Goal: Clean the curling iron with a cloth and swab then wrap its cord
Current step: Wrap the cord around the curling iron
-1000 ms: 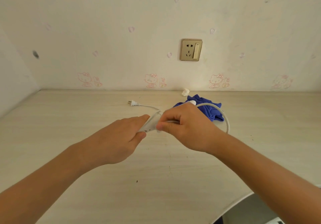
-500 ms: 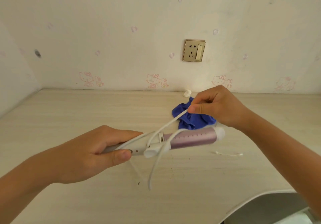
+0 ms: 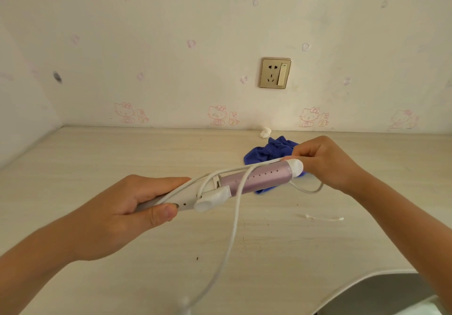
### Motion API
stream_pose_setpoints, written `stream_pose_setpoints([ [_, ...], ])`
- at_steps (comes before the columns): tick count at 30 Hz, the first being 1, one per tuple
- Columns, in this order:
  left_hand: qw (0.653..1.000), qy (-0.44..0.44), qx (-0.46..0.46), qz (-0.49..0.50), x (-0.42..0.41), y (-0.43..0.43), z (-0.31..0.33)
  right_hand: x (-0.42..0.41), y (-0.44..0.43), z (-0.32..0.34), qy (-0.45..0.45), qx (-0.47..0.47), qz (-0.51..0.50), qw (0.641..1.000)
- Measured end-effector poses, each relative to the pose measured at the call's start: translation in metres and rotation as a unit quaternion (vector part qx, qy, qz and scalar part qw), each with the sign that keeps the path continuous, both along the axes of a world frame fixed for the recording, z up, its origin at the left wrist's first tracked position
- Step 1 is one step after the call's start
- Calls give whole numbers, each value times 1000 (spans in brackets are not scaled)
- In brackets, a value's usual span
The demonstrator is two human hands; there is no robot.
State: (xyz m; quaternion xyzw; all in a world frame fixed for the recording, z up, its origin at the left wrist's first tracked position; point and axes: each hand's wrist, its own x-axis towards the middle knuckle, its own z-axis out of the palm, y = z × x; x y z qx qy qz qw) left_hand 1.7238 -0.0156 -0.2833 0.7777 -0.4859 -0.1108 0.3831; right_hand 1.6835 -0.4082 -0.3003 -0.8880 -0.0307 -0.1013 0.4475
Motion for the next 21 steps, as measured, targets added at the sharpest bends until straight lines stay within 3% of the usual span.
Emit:
stream_pose_setpoints([
  [7, 999, -6, -35, 17, -2, 9, -2, 3, -20, -34, 17, -19, -71, 997],
  [17, 995, 14, -90, 26, 8, 36, -6, -18, -65, -32, 13, -53, -135, 989],
  [21, 990, 34, -137, 26, 13, 28, -9, -25, -56, -47, 46, -72, -125, 988],
])
